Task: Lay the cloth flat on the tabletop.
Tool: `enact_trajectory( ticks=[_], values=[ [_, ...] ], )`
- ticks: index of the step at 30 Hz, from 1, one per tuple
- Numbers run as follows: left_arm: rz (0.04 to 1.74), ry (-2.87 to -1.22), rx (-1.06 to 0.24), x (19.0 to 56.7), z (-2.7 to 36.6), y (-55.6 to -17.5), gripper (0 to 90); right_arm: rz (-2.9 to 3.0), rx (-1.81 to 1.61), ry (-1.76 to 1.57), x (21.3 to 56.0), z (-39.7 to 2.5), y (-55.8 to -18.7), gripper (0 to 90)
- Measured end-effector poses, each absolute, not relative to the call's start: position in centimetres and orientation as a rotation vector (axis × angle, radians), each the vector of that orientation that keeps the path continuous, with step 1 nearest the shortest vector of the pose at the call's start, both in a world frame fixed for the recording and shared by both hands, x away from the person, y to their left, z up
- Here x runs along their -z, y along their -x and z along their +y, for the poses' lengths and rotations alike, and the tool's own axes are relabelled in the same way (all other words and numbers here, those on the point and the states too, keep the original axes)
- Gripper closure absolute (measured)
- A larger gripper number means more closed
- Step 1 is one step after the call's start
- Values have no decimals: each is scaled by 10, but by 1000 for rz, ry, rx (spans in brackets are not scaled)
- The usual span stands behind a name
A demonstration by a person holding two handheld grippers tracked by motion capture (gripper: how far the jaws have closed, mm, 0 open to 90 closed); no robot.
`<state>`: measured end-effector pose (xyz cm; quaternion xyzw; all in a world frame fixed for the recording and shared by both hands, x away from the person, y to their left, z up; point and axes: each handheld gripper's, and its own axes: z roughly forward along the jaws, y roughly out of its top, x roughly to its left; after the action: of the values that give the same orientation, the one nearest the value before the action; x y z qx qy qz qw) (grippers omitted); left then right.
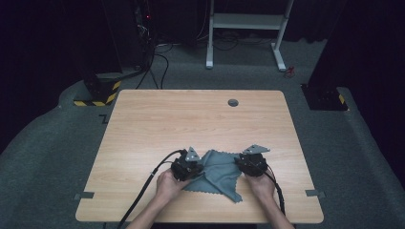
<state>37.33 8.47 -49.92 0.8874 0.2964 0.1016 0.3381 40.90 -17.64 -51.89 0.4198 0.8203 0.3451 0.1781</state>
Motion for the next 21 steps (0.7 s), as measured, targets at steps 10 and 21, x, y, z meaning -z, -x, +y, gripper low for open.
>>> enact_trajectory(
  ticks=[10, 21],
  values=[
    [867, -2192, -297, 489, 100, -371, 667, 2322, -973, -1171, 519, -176, -409, 680],
    [1005, -2225, -301, 496, 92, -410, 662, 2324, -976, -1172, 519, -176, -410, 684]
  ],
)
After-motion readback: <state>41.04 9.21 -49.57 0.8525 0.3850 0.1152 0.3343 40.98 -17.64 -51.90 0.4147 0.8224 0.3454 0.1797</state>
